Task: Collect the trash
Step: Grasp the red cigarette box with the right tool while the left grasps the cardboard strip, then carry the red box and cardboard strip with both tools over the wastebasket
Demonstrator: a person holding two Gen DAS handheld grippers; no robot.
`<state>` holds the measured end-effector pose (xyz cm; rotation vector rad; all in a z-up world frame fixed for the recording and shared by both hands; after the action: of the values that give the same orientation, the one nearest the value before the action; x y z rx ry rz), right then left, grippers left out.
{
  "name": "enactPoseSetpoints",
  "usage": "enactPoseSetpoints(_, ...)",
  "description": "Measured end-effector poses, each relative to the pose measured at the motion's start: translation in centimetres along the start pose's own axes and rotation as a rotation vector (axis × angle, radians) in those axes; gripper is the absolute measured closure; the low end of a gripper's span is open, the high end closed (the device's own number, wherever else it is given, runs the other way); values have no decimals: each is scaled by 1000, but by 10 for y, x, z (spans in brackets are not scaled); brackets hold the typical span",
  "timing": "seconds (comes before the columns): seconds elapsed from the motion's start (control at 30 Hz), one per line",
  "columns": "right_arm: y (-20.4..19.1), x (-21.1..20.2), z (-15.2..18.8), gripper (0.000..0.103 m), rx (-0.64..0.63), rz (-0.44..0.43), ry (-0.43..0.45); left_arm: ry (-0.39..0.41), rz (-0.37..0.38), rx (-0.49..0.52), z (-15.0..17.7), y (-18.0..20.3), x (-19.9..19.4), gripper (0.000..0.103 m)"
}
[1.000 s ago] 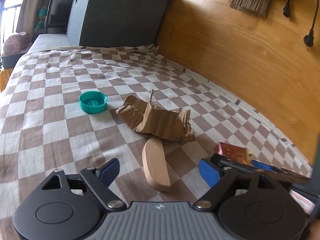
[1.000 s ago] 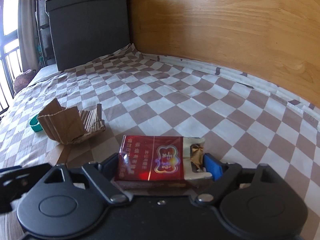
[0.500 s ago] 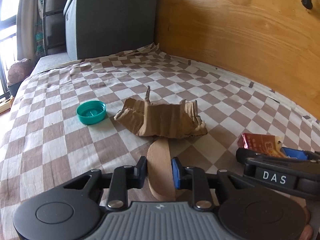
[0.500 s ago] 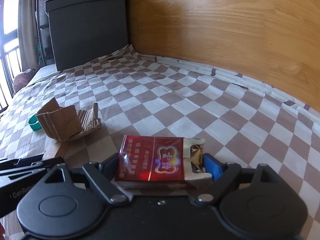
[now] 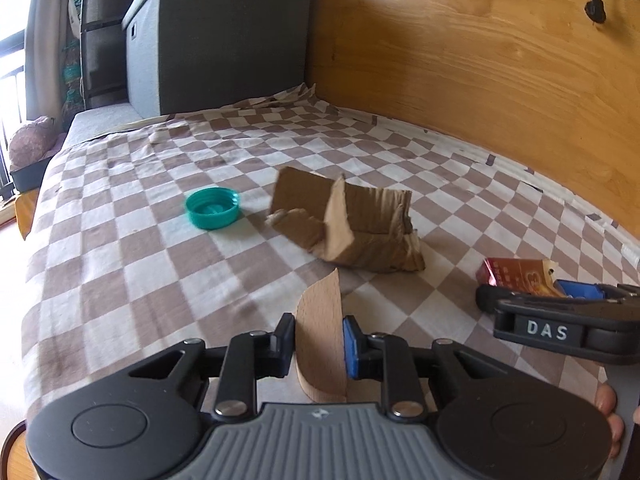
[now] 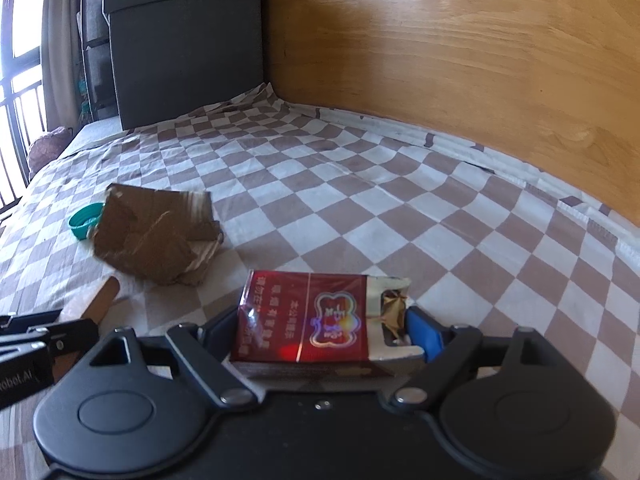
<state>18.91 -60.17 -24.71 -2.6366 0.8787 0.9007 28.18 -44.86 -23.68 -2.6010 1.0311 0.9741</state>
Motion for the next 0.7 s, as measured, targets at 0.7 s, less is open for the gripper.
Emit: enactPoseSetpoints(0.7,-84,-75,-15,16,-113,-68,50,77,-51,-89,-1,-92,-89,77)
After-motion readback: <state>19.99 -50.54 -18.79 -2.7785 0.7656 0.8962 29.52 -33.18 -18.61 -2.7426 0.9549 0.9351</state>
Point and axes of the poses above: each gripper's, at about its wrist camera, not at the fingertips, and x roughly the way its jaws point, y to its right, z to its underside, the point moved 6 cm from there along x, roughly the way its jaws point, and after that the axes turned 2 degrees about -y, right-handed, at the moved point
